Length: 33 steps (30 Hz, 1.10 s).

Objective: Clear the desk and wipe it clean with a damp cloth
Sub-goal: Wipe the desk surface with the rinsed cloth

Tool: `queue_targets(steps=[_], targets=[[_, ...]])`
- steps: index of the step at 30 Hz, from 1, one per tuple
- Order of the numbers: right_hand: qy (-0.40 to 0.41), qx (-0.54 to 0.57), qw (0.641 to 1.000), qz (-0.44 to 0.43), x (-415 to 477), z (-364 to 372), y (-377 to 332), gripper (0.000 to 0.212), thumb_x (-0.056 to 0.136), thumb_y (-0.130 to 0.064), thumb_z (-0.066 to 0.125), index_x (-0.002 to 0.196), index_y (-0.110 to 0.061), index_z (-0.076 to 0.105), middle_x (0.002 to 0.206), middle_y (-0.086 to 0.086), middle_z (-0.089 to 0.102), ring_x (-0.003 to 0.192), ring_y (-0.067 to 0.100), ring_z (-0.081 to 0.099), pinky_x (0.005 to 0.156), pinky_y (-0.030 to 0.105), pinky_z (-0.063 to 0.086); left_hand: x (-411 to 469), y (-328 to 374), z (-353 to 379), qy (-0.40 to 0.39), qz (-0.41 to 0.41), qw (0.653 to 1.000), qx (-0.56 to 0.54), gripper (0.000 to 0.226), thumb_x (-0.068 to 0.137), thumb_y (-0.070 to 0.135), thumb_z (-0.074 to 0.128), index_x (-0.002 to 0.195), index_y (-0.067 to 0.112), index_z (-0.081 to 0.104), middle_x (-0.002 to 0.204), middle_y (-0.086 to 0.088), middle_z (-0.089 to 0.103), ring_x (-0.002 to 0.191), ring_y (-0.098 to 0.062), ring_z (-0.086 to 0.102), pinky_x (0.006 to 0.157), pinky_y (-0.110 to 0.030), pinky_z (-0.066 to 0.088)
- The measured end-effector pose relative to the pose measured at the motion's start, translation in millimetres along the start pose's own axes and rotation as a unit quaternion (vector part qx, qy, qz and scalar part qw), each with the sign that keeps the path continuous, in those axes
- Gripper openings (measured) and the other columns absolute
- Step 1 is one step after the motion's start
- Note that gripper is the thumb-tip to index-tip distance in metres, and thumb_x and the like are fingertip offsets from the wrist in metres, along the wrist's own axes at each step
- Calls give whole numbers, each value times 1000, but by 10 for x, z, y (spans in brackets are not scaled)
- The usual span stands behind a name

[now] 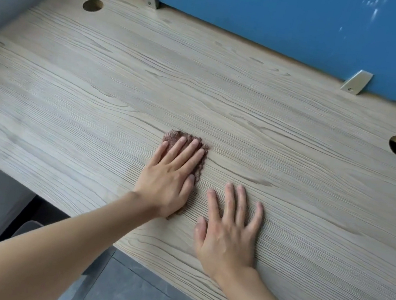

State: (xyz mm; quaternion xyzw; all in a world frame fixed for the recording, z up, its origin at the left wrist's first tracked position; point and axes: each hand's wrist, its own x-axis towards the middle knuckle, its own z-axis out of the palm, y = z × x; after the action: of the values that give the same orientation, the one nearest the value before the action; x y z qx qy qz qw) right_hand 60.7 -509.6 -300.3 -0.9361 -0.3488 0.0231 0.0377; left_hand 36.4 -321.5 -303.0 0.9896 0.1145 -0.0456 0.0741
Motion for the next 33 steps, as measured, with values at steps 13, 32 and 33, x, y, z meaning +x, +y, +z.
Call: queue_targets(steps=[13,32,33], targets=[[28,-9,996,86,784,91,233,65,91,-46,32,150,-21,46,159,16,35,149,33,29,117,64,16,169,-86,-20,-2,14,1000,4,64,98,44,17,160,29,8,166,8,1,153,-16,-7,124,-45,2],[-3,-27,996,85,795,43,242,67,91,-47,33,152,-21,42,161,17,31,150,33,26,117,64,16,759,-159,-89,10,-2,1000,13,66,96,44,14,160,28,9,167,9,2,153,-14,-5,124,-45,2],[-2,-27,996,85,793,40,238,67,91,-46,33,152,-21,43,160,17,32,150,34,27,117,64,16,730,-113,-85,1,12,1000,13,66,95,44,14,160,29,8,166,9,1,153,-15,-7,124,-47,2]])
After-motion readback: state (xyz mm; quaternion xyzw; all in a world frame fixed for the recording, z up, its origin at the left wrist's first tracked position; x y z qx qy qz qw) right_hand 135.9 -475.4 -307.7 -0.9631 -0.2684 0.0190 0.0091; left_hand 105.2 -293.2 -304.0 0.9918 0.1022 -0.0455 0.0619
